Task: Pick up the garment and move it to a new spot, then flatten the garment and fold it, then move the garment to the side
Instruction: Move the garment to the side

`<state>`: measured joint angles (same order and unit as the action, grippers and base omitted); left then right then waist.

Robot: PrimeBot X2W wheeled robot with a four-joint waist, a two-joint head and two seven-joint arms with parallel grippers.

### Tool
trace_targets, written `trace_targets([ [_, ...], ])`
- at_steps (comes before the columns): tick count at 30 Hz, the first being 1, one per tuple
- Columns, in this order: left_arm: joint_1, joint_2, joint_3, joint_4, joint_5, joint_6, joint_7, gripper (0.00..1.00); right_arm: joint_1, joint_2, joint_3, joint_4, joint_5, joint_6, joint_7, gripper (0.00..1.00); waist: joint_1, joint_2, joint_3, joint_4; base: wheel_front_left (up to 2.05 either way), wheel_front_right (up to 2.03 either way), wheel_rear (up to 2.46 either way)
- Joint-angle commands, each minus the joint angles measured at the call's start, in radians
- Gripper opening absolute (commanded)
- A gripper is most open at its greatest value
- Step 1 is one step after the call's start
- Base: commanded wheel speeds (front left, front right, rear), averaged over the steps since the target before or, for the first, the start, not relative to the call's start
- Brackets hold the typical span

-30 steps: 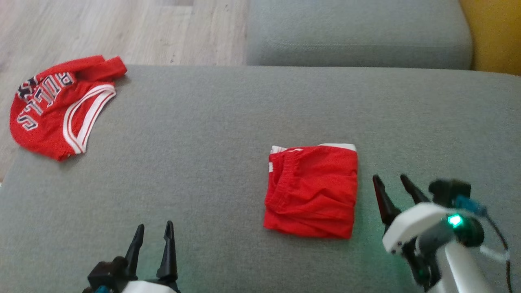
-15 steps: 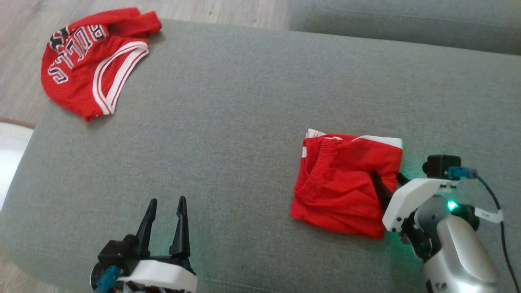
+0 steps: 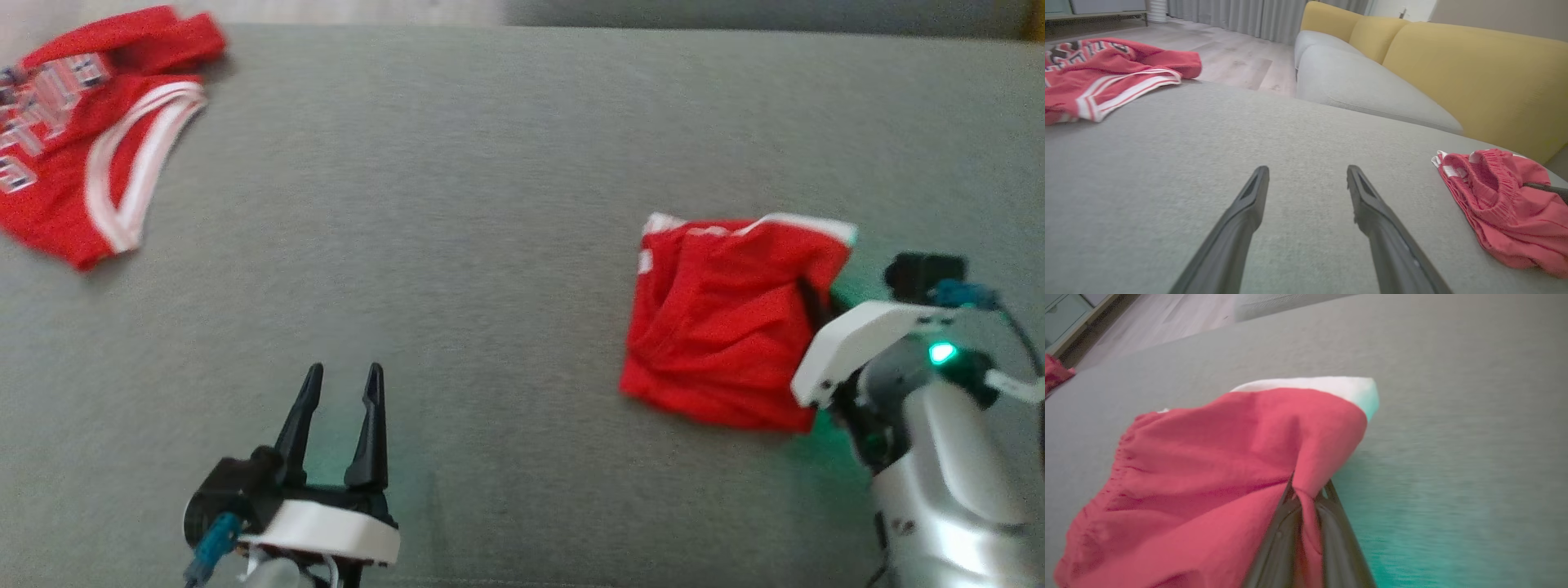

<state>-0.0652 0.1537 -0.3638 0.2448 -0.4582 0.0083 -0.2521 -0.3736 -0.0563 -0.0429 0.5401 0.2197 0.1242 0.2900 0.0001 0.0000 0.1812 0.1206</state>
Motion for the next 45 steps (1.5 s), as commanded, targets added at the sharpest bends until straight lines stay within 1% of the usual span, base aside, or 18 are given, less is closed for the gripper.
trace_targets([
  [1,-0.046,0.010,0.030,-0.033,0.003,-0.007,-0.009,1.00,-0.047,-0.017,0.002,-0.057,-0.012,0.007,-0.010,0.00,-0.0001,0.0000,0.037,-0.089,0.00,0.00,0.00],
  [3,-0.060,0.014,0.031,-0.037,0.002,-0.013,-0.009,1.00,-0.055,-0.024,-0.022,-0.091,-0.016,0.007,-0.011,0.00,-0.0001,0.0000,0.055,-0.141,0.00,0.00,0.00],
  [4,-0.060,0.014,0.031,-0.037,0.002,-0.013,-0.009,1.00,-0.055,-0.024,-0.022,-0.091,-0.016,0.007,-0.011,0.00,-0.0001,0.0000,0.055,-0.141,0.00,0.00,0.00],
  [9,-0.099,0.033,0.029,-0.053,0.014,-0.018,0.002,1.00,-0.069,-0.045,-0.042,-0.158,-0.015,0.007,0.000,0.00,-0.0001,0.0000,0.097,-0.265,0.00,0.00,0.00],
  [11,-0.115,0.042,0.024,-0.065,0.023,-0.016,0.015,1.00,-0.078,-0.052,-0.046,-0.176,-0.015,0.007,-0.004,0.00,-0.0001,0.0000,0.110,-0.300,0.00,0.00,0.00],
  [14,-0.135,0.053,0.020,-0.086,0.031,-0.015,0.031,1.00,-0.093,-0.056,-0.043,-0.184,-0.004,0.007,-0.006,0.00,-0.0001,0.0000,0.122,-0.334,0.00,0.00,0.00],
  [17,-0.149,0.060,0.019,-0.102,0.030,-0.015,0.045,1.00,-0.113,-0.068,-0.041,-0.182,-0.008,0.007,-0.014,0.00,-0.0001,0.0000,0.128,-0.340,0.00,0.00,0.00],
  [21,-0.155,0.064,0.021,-0.117,0.028,-0.011,0.051,1.00,-0.155,-0.096,-0.030,-0.156,-0.010,0.007,-0.005,0.00,-0.0001,0.0000,0.134,-0.315,0.00,0.00,0.00],
  [25,-0.155,0.067,0.022,-0.130,0.026,-0.005,0.053,1.00,-0.221,-0.151,-0.042,-0.098,-0.018,0.007,0.008,0.00,-0.0001,0.0000,0.145,-0.259,0.00,0.00,0.00],
  [32,-0.162,0.072,0.021,-0.163,0.038,0.011,0.047,1.00,-0.334,-0.295,-0.087,0.034,-0.025,0.007,0.022,0.00,-0.0001,0.0000,0.176,-0.141,0.00,0.00,0.00],
  [33,-0.160,0.071,0.021,-0.166,0.036,0.013,0.044,1.00,-0.354,-0.335,-0.099,0.066,-0.039,0.007,0.021,0.00,-0.0001,0.0000,0.182,-0.113,0.00,0.00,0.00],
  [34,-0.159,0.068,0.019,-0.170,0.036,0.015,0.043,1.00,-0.365,-0.357,-0.104,0.082,-0.051,0.007,0.021,0.00,-0.0001,0.0000,0.187,-0.100,0.00,0.00,0.00],
  [37,-0.160,0.065,0.018,-0.176,0.034,0.016,0.040,1.00,-0.393,-0.413,-0.119,0.120,-0.091,0.007,0.014,0.00,-0.0001,0.0000,0.202,-0.067,0.00,0.00,0.00],
  [41,-0.163,0.061,0.016,-0.170,0.031,0.016,0.033,1.00,-0.413,-0.455,-0.142,0.157,-0.151,0.007,0.009,0.00,-0.0001,0.0000,0.210,-0.046,0.00,0.00,0.00],
  [42,-0.163,0.059,0.015,-0.168,0.031,0.016,0.031,1.00,-0.416,-0.461,-0.152,0.163,-0.164,0.007,0.004,0.44,-0.0001,0.0000,0.210,-0.044,0.00,0.00,0.00],
  [43,-0.164,0.057,0.015,-0.166,0.030,0.016,0.030,1.00,-0.417,-0.468,-0.161,0.167,-0.182,0.007,-0.007,1.00,-0.0001,0.0000,0.210,-0.043,0.00,0.00,0.00],
  [45,-0.164,0.055,0.014,-0.161,0.029,0.017,0.026,1.00,-0.415,-0.473,-0.181,0.176,-0.216,0.007,-0.027,1.00,-0.0001,0.0000,0.208,-0.045,0.00,0.00,0.00],
])
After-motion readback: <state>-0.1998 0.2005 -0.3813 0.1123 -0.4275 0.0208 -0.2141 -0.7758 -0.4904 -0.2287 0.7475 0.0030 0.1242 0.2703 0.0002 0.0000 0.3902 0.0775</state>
